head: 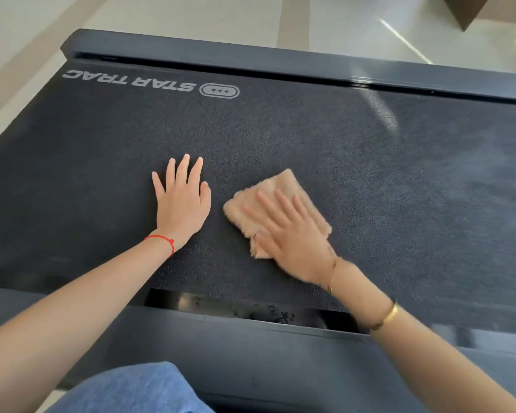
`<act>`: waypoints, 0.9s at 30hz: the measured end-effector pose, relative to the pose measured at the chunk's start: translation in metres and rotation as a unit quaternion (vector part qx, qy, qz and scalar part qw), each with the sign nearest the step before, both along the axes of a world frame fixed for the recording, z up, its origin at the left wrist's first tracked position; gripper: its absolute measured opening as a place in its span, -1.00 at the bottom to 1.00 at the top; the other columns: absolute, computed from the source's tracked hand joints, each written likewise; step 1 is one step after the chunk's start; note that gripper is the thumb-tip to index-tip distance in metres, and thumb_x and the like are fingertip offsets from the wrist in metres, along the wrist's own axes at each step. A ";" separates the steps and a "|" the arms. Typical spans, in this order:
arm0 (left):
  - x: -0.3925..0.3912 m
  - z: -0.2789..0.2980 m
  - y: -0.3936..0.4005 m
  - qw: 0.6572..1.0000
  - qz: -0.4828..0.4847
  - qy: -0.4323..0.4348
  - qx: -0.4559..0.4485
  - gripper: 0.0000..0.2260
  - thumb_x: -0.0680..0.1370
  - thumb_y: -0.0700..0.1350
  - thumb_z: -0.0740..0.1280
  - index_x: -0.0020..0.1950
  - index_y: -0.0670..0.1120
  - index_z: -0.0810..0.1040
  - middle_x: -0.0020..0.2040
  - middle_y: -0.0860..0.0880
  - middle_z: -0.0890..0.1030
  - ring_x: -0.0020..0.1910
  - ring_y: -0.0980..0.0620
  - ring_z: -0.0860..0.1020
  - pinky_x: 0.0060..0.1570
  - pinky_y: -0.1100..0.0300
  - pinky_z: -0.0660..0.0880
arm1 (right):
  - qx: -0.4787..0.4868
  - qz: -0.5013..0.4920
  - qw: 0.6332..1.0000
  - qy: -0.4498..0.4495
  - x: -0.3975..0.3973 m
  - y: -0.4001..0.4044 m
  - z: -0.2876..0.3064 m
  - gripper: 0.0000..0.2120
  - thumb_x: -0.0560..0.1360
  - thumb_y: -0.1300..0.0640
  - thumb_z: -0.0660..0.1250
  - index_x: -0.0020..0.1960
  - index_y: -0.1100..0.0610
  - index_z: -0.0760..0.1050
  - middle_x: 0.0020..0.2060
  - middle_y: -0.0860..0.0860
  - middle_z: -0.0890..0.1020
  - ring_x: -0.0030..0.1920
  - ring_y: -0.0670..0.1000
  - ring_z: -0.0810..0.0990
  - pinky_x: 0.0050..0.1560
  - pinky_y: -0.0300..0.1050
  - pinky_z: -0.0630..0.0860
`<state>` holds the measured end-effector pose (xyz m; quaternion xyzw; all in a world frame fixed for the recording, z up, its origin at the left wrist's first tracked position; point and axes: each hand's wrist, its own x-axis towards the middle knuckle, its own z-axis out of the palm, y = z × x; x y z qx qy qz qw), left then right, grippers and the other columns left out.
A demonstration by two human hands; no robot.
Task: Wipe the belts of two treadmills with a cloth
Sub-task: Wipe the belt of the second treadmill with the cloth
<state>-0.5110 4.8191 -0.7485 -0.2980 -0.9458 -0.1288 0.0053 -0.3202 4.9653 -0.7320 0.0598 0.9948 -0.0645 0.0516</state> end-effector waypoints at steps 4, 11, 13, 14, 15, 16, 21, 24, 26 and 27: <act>0.019 -0.001 0.003 1.000 -0.025 -0.007 0.006 -0.50 0.68 0.01 0.07 0.62 0.02 0.12 0.63 -0.05 0.10 0.61 -0.14 -0.02 0.52 -0.31 -0.10 | -0.046 0.073 0.996 0.024 0.041 -0.030 -0.001 -0.51 0.68 -0.17 -0.08 0.59 -0.17 -0.03 0.60 -0.12 -0.05 0.60 0.07 -0.17 0.57 0.08 -0.20; 0.028 -0.003 0.003 0.999 -0.040 0.003 -0.013 -0.50 0.68 0.04 0.03 0.63 0.03 0.09 0.63 -0.04 0.09 0.61 -0.14 -0.02 0.53 -0.29 -0.10 | -0.004 -0.105 0.994 0.036 0.022 0.037 -0.002 -0.52 0.69 -0.08 -0.02 0.59 -0.08 0.04 0.60 -0.02 -0.01 0.60 0.10 -0.13 0.55 0.02 -0.27; 0.028 -0.003 0.003 0.999 -0.040 0.003 -0.015 -0.50 0.68 0.04 0.03 0.63 0.03 0.10 0.63 -0.04 0.10 0.61 -0.14 -0.01 0.53 -0.30 -0.10 | -0.014 -0.195 0.980 0.020 0.008 0.063 0.002 -0.51 0.69 -0.10 -0.06 0.59 -0.13 -0.03 0.61 -0.04 -0.05 0.59 0.10 -0.17 0.55 0.04 -0.28; 0.028 -0.003 0.004 0.999 -0.039 0.004 -0.013 -0.50 0.68 0.05 0.03 0.63 0.03 0.10 0.63 -0.04 0.11 0.61 -0.14 0.00 0.53 -0.30 -0.10 | -0.024 -0.221 0.975 0.014 0.002 0.069 0.004 -0.51 0.69 -0.11 -0.08 0.60 -0.16 -0.06 0.61 -0.05 -0.07 0.59 0.11 -0.18 0.55 0.06 -0.27; 0.028 -0.003 0.004 0.999 -0.038 0.005 -0.012 -0.50 0.68 0.05 0.03 0.63 0.03 0.11 0.63 -0.04 0.11 0.61 -0.14 0.00 0.53 -0.30 -0.09 | -0.028 -0.232 0.972 0.012 -0.002 0.068 0.004 -0.51 0.69 -0.12 -0.09 0.60 -0.17 -0.08 0.61 -0.06 -0.08 0.59 0.12 -0.18 0.55 0.09 -0.26; 0.028 -0.004 0.004 0.999 -0.036 0.006 -0.012 -0.50 0.68 0.05 0.04 0.62 0.03 0.12 0.63 -0.04 0.12 0.61 -0.14 0.01 0.52 -0.30 -0.08 | -0.028 -0.226 0.974 0.011 -0.004 0.061 0.004 -0.51 0.69 -0.12 -0.10 0.60 -0.17 -0.09 0.61 -0.06 -0.09 0.59 0.13 -0.19 0.55 0.11 -0.26; 0.028 -0.004 0.005 0.999 -0.037 0.014 -0.012 -0.50 0.67 0.04 0.05 0.62 0.03 0.13 0.62 -0.05 0.14 0.61 -0.15 0.02 0.52 -0.31 -0.06 | -0.028 -0.066 0.997 0.011 0.028 -0.005 0.001 -0.50 0.67 -0.16 -0.12 0.59 -0.18 -0.06 0.60 -0.10 -0.07 0.59 0.13 -0.17 0.56 0.13 -0.23; 0.029 -0.004 0.004 0.999 -0.041 0.008 -0.017 -0.50 0.67 0.04 0.04 0.63 0.02 0.10 0.63 -0.06 0.11 0.61 -0.15 0.00 0.52 -0.32 -0.08 | -0.041 -0.030 0.999 0.018 0.050 -0.010 0.000 -0.49 0.65 -0.22 -0.19 0.59 -0.19 -0.03 0.59 -0.15 -0.05 0.60 0.06 -0.15 0.57 0.06 -0.21; 0.027 -0.002 0.005 0.999 -0.045 0.003 -0.016 -0.50 0.68 0.02 0.04 0.63 0.01 0.09 0.63 -0.06 0.09 0.61 -0.14 -0.02 0.52 -0.33 -0.09 | -0.032 -0.066 0.997 0.026 0.052 0.010 0.000 -0.48 0.64 -0.21 -0.17 0.58 -0.18 -0.02 0.59 -0.15 -0.04 0.60 0.05 -0.14 0.57 0.02 -0.24; 0.026 -0.001 0.007 0.999 -0.050 -0.001 -0.016 -0.50 0.68 0.02 0.04 0.63 0.01 0.09 0.63 -0.06 0.09 0.62 -0.14 -0.02 0.51 -0.33 -0.09 | -0.021 -0.098 0.995 0.028 0.047 0.026 -0.001 -0.49 0.65 -0.19 -0.14 0.58 -0.16 -0.02 0.59 -0.13 -0.04 0.60 0.07 -0.13 0.56 0.01 -0.26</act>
